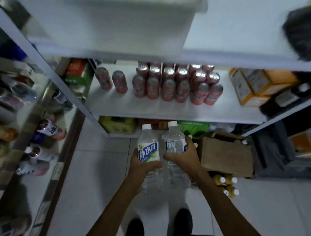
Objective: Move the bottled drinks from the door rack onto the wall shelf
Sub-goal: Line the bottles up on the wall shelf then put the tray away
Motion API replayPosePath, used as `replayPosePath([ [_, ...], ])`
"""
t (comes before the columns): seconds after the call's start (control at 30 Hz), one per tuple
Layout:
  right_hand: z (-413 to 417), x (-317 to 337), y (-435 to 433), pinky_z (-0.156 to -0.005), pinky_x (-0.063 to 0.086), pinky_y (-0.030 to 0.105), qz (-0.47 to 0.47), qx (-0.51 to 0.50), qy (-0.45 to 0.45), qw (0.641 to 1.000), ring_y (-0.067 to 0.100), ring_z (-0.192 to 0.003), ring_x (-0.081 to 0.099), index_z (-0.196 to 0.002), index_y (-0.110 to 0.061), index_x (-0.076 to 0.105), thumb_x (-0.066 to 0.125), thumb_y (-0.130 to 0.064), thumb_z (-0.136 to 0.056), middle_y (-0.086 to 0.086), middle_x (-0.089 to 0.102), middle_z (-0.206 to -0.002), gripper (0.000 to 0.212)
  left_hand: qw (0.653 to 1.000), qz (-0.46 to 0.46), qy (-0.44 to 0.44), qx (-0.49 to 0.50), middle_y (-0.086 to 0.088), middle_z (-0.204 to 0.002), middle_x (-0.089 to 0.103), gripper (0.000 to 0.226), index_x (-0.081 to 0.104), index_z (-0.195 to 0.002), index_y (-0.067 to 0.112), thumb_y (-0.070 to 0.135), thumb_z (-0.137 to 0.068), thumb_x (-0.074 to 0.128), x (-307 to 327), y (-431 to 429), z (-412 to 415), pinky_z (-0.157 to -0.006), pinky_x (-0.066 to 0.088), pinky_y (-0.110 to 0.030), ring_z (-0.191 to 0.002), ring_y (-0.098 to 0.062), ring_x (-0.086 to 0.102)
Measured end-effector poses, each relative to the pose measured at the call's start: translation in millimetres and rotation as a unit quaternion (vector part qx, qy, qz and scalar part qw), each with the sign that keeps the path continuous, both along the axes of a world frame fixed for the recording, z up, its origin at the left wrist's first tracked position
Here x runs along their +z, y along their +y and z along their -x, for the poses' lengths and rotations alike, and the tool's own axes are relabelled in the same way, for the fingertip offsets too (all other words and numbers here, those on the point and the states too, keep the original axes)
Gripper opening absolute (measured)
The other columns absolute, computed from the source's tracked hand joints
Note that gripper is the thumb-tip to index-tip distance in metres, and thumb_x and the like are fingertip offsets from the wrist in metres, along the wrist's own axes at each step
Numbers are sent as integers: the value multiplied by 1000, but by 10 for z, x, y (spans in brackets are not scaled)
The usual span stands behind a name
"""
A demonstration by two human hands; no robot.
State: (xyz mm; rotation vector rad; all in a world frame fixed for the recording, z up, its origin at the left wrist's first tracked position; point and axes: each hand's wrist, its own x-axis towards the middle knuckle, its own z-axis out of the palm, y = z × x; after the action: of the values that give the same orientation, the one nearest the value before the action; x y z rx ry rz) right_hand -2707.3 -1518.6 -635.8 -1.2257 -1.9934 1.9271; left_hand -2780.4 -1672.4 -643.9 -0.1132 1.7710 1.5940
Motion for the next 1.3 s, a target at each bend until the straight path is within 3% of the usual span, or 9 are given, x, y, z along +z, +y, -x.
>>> replayPosePath([
  [0.27,-17,1874,14,-62,54,18,-49,-6,60,997,0,-78,67,-114,-13,51,85,5,-65,5,67,-99,63,997,-49,51,-7,-12,-94,72,65,59,-118,-4,-15,-59,81,1832,88,80,-58,54,-20,-69,-10,69],
  [0.4,13,2836,10,-75,59,29,-67,-17,99,993,16,-95,68,-119,-18,53,93,-9,-55,1,68,-105,76,993,-93,76,10,-3,-90,70,54,60,-114,0,-5,-65,83,2776,194,145,-55,51,-13,-65,2,67],
  [0.53,59,3846,13,-71,55,19,-86,-29,143,986,3,-89,64,-117,-22,51,90,-10,-62,-9,64,-99,69,984,-120,129,-10,-11,-98,74,74,63,-115,0,17,-49,91,3721,230,233,-66,56,-23,-86,-21,72],
  [0.63,111,4460,81,-65,54,18,-121,-22,162,979,10,-85,66,-118,-20,48,88,-2,-60,-3,65,-98,72,979,-120,165,0,-11,-97,74,86,61,-117,0,17,-39,95,4349,251,302,-67,56,-24,-90,-26,71],
  [0.73,170,5049,166,-74,60,33,-139,-13,192,971,15,-86,69,-117,-19,48,88,-2,-59,4,67,-100,72,969,-138,207,10,-13,-99,73,69,61,-115,3,6,-54,92,4948,306,312,-65,57,-26,-91,-29,70],
  [0.8,200,5418,198,-75,59,33,-149,-2,218,965,15,-87,68,-118,-16,46,87,-1,-60,5,66,-102,73,960,-149,237,21,-13,-98,73,60,61,-115,1,0,-60,87,5301,353,319,-64,56,-25,-90,-28,71],
  [0.93,238,6022,261,-65,54,20,-166,29,265,949,8,-83,65,-121,-14,44,88,-2,-63,2,65,-99,74,945,-171,275,39,-12,-100,72,62,57,-118,1,-3,-62,85,5903,403,295,-60,54,-20,-84,-20,70],
  [1.1,231,6509,376,-68,53,18,-192,48,304,932,8,-90,64,-125,-16,42,90,-7,-61,1,64,-106,80,922,-181,336,68,-12,-105,71,72,53,-121,4,0,-58,88,6409,463,274,-65,57,-24,-94,-25,70],
  [1.3,219,6759,472,-90,55,39,-220,57,340,912,18,-106,63,-126,-21,42,93,-14,-58,4,60,-120,85,898,-188,390,83,-13,-104,71,70,53,-120,1,-1,-59,88,6677,526,219,-68,58,-26,-90,-25,70],
])
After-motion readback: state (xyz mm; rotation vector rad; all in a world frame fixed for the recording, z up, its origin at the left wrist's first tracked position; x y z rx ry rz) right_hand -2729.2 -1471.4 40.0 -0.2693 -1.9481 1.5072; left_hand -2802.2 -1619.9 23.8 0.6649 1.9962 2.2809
